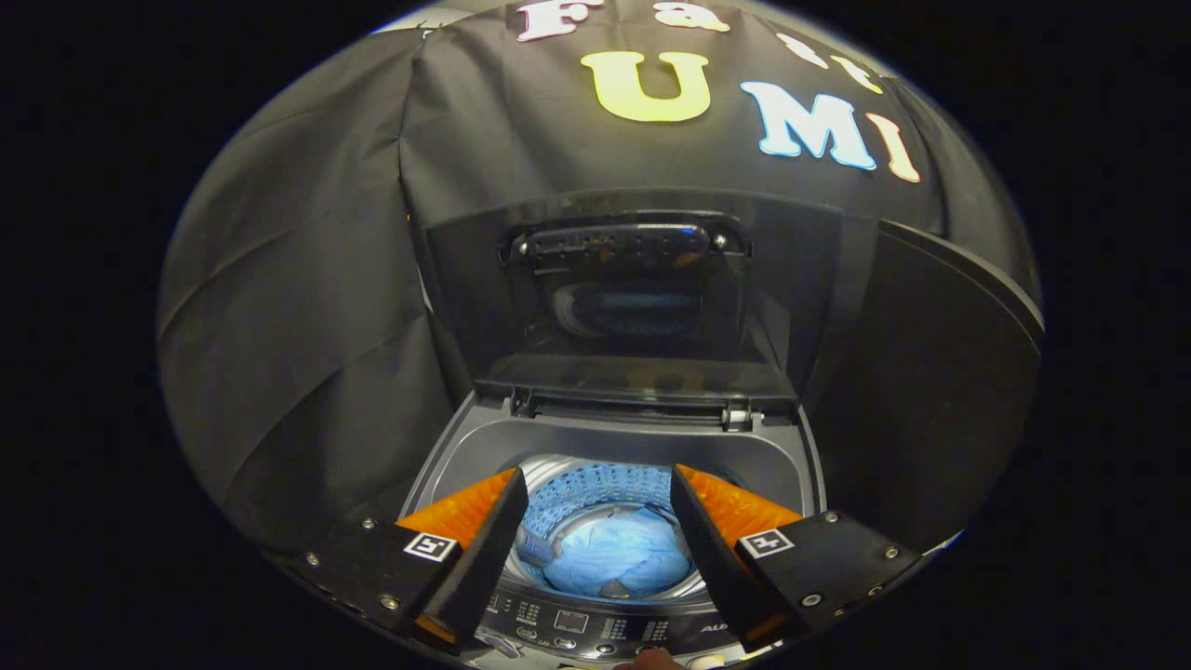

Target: Put the clothes into the washing machine and then close the washing machine lid.

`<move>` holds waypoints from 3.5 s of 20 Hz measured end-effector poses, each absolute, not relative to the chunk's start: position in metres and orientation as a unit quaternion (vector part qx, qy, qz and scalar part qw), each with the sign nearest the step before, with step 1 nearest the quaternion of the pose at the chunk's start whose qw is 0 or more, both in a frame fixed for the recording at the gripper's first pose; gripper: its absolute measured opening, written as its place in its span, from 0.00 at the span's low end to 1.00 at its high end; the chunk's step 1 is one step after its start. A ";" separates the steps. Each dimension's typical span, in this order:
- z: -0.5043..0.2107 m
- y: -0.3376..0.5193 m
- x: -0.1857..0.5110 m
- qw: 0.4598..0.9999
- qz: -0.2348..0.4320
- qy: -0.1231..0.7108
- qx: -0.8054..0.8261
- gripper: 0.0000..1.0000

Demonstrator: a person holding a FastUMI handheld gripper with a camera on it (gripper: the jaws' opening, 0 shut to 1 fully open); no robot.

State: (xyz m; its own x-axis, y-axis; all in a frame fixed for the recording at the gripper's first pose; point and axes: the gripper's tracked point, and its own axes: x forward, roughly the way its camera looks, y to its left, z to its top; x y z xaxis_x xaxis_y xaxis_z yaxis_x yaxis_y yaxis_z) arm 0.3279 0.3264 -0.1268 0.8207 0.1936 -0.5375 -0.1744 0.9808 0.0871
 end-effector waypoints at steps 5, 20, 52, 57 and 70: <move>-0.076 0.326 0.354 0.974 0.096 0.205 0.026 0.94; 0.027 0.327 0.466 0.993 0.057 0.095 0.031 0.94; 0.000 0.325 0.472 0.989 0.036 0.144 0.012 0.94; -0.004 0.326 0.443 0.991 0.036 0.125 0.008 0.94; -0.020 0.329 0.395 0.995 0.045 0.091 0.008 0.93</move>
State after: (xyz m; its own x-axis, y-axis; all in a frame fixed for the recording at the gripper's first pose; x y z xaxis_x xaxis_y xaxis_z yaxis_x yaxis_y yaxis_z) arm 0.3953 0.3288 -0.0200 0.9794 0.0903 -0.1805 -0.0875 0.9959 0.0235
